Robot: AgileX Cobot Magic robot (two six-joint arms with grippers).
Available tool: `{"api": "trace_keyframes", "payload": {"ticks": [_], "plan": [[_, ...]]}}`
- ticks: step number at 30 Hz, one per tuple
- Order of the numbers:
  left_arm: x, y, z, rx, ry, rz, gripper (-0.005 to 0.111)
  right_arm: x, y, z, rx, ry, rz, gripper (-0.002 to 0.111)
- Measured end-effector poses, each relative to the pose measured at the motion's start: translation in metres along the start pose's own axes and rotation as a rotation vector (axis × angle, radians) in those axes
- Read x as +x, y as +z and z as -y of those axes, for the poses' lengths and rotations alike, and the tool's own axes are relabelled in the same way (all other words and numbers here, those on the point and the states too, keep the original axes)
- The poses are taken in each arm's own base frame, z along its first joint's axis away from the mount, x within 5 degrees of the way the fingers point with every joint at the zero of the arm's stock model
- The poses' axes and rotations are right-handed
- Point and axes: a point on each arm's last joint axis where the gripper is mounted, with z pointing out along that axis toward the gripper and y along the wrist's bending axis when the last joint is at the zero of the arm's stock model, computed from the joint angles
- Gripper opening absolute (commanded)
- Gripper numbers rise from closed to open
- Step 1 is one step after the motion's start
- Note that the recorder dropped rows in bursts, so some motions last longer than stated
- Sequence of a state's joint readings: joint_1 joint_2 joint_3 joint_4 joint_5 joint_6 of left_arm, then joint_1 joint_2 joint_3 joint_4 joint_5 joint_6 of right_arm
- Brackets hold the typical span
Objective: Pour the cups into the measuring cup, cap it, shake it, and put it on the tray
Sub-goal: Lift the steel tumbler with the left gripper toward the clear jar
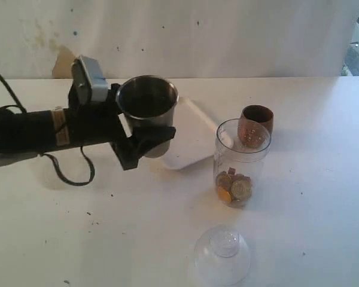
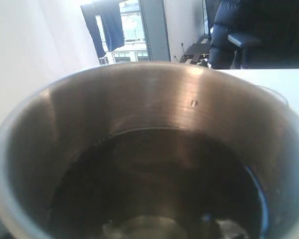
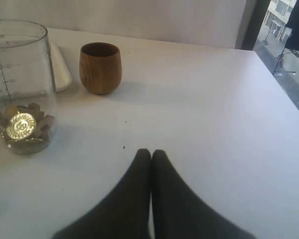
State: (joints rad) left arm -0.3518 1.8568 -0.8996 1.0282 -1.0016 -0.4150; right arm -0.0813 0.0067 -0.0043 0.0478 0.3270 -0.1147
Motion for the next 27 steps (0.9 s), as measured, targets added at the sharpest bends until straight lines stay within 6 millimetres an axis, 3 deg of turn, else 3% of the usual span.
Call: {"api": "trace_keyframes", "payload": {"ticks": [5, 12, 17, 27], "plan": [[-0.018, 0.037, -0.017, -0.011, 0.052, 0.006, 0.000, 0.000, 0.000, 0.000, 0.000, 0.017, 0.000, 0.000], [0.000, 0.072, -0.027, 0.008, 0.028, -0.011, 0.000, 0.000, 0.000, 0.000, 0.000, 0.018, 0.000, 0.000], [0.000, 0.096, -0.025, 0.009, 0.058, -0.041, 0.000, 0.000, 0.000, 0.000, 0.000, 0.018, 0.000, 0.000], [-0.010, 0.114, -0.027, 0.021, 0.136, -0.044, 0.000, 0.000, 0.000, 0.000, 0.000, 0.018, 0.000, 0.000]]}}
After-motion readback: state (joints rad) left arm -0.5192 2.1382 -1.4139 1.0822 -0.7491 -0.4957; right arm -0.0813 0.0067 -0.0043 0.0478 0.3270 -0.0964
